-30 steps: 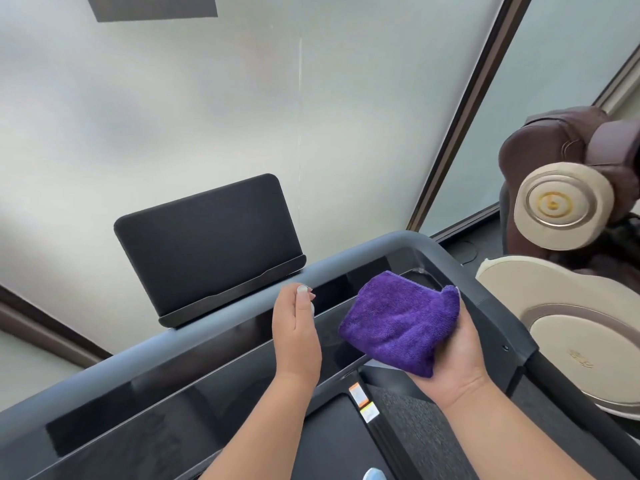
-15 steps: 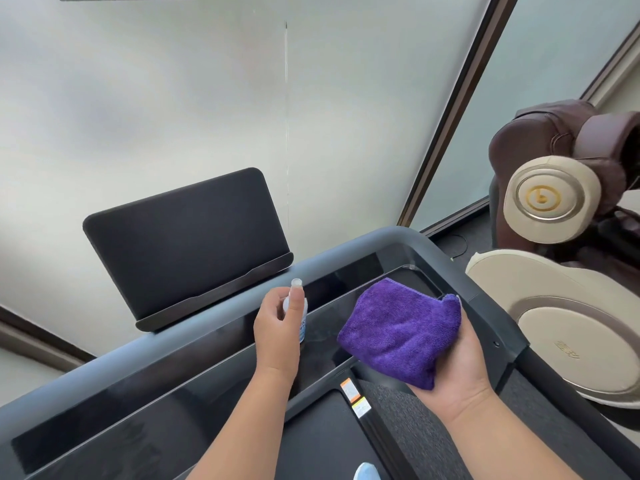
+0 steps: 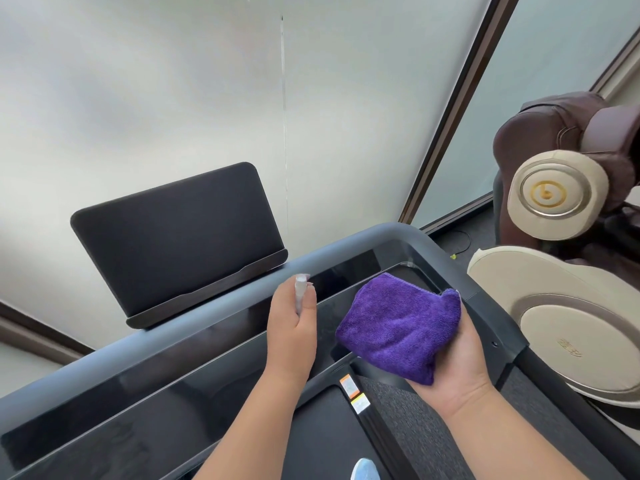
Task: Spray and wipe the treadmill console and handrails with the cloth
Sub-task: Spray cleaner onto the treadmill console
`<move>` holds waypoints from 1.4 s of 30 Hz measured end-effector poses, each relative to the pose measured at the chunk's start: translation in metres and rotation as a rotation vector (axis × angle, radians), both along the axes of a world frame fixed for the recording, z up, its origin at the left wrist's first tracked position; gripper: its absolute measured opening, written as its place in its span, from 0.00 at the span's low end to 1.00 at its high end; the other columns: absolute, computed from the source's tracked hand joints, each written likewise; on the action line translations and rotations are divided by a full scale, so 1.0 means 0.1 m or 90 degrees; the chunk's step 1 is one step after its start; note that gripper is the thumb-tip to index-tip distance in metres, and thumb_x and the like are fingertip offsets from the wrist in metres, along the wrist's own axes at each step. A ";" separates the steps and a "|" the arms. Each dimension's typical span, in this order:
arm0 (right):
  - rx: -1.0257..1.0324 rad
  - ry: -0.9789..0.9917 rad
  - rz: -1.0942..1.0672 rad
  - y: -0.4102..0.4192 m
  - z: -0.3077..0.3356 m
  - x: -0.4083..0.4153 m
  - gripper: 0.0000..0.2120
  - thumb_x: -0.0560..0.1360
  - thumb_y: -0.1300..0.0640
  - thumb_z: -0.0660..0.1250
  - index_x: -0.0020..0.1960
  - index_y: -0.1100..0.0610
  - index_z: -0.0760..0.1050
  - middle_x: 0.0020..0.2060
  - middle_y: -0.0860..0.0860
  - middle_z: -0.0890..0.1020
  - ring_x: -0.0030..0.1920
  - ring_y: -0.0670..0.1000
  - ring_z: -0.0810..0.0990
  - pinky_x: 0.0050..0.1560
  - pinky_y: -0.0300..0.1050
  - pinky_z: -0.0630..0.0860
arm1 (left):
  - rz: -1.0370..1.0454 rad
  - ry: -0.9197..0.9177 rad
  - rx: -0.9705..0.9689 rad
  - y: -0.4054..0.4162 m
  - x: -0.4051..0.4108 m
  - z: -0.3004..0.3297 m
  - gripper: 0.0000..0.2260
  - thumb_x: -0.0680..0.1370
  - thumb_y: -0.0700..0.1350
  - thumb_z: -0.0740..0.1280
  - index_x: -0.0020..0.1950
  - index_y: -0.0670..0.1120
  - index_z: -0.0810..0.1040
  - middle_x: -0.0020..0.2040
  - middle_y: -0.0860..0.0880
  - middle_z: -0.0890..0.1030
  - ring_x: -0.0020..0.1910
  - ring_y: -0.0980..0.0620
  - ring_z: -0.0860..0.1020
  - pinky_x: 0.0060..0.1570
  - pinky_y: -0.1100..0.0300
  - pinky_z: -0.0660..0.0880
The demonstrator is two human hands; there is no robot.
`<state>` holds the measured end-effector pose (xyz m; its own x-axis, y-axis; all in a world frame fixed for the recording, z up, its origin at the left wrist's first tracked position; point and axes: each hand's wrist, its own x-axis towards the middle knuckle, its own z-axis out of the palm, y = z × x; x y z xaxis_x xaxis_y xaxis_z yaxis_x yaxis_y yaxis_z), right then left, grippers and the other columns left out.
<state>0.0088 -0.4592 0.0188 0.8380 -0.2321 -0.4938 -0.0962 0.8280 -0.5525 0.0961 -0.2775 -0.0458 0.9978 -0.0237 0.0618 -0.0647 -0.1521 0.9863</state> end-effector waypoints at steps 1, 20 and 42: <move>0.002 0.004 0.000 0.00 0.00 0.00 0.30 0.80 0.33 0.59 0.50 0.55 0.89 0.60 0.61 0.86 0.59 0.65 0.85 0.61 0.75 0.75 | 0.008 -0.012 0.005 -0.02 -0.01 0.00 0.07 0.89 0.49 0.61 0.53 0.55 0.77 0.50 0.54 0.79 0.51 0.56 0.77 0.56 0.57 0.75; 0.005 -0.037 -0.054 -0.58 0.18 -0.14 0.33 0.78 0.26 0.55 0.45 0.47 0.89 0.54 0.55 0.88 0.53 0.60 0.88 0.50 0.66 0.84 | 0.004 0.122 0.096 -0.58 0.08 0.29 0.36 0.81 0.73 0.57 0.39 0.38 0.66 0.29 0.49 0.72 0.28 0.52 0.69 0.34 0.54 0.70; 0.060 -0.100 -0.121 -1.89 -0.03 0.15 0.22 0.84 0.40 0.58 0.49 0.48 0.88 0.60 0.54 0.86 0.60 0.59 0.86 0.58 0.67 0.79 | -0.089 0.327 0.170 -1.80 0.51 0.79 0.26 0.83 0.58 0.60 0.32 0.42 0.71 0.26 0.44 0.73 0.20 0.47 0.70 0.33 0.57 0.71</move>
